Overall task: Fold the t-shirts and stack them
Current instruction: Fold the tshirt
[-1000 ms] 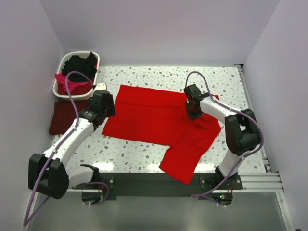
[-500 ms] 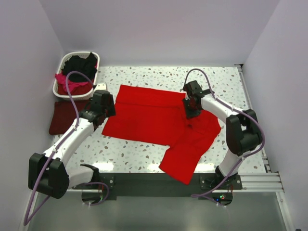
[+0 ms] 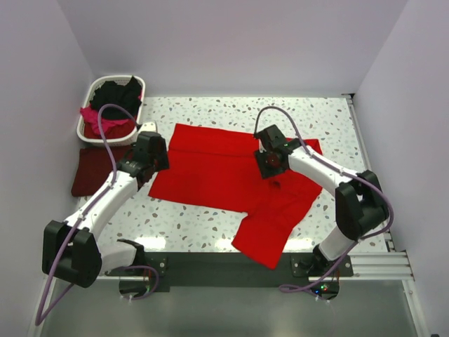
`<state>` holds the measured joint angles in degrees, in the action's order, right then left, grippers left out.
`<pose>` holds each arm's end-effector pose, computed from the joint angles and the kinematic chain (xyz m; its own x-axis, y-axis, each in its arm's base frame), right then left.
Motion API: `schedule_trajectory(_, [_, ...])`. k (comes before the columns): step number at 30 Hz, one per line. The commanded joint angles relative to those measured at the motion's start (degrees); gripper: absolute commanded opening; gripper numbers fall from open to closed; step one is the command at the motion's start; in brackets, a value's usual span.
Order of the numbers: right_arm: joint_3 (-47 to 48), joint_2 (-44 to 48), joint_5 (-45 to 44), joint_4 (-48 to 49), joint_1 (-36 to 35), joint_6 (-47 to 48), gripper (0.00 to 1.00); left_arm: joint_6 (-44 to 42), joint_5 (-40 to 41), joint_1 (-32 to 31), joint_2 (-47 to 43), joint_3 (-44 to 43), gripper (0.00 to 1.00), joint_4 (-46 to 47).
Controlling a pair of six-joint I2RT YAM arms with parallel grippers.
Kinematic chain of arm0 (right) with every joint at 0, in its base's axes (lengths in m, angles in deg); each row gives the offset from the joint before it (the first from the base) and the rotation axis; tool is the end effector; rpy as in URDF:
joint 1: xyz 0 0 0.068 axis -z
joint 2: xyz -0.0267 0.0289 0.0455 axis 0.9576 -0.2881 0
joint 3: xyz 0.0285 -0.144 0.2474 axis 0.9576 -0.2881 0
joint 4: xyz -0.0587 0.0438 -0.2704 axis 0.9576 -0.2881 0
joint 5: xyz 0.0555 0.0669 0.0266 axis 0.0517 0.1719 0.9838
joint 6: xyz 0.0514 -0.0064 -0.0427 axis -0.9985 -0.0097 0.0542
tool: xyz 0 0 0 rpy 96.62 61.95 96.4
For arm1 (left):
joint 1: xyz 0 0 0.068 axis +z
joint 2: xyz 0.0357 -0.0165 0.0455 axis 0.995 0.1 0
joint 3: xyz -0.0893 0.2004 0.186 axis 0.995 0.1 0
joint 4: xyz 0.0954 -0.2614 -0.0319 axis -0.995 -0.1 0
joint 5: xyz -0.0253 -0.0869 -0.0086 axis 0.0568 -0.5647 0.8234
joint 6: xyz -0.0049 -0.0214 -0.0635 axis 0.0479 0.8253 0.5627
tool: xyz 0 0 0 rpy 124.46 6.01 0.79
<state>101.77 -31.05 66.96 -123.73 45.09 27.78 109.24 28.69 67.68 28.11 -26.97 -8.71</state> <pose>0.3172 0.1642 0.2129 -0.8509 -0.2599 -0.4565 -0.2891 0.9573 -0.0063 0.2752 -0.0618 0.2517 -0.6314 -0.1668 -0.7573 -0.2275 0.9735 -0.0247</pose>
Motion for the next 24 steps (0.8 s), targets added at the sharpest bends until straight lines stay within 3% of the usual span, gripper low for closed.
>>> schedule_trajectory(1, [-0.3, -1.0, -1.8, 2.0, -1.7, 1.5, 0.40, -1.1, -0.2, 0.2, 0.6, 0.0, 0.63, 1.7])
schedule_trajectory(14, [-1.2, -7.2, -11.4, 4.0, -1.4, 0.8, 0.40, -1.1, 0.2, 0.2, 0.4, 0.0, 0.63, 1.4])
schedule_trajectory(24, [-3.5, -7.1, -10.5, 5.7, 1.7, -0.2, 0.35, -1.2, 0.4, 0.2, 0.3, 0.0, 0.74, 1.5])
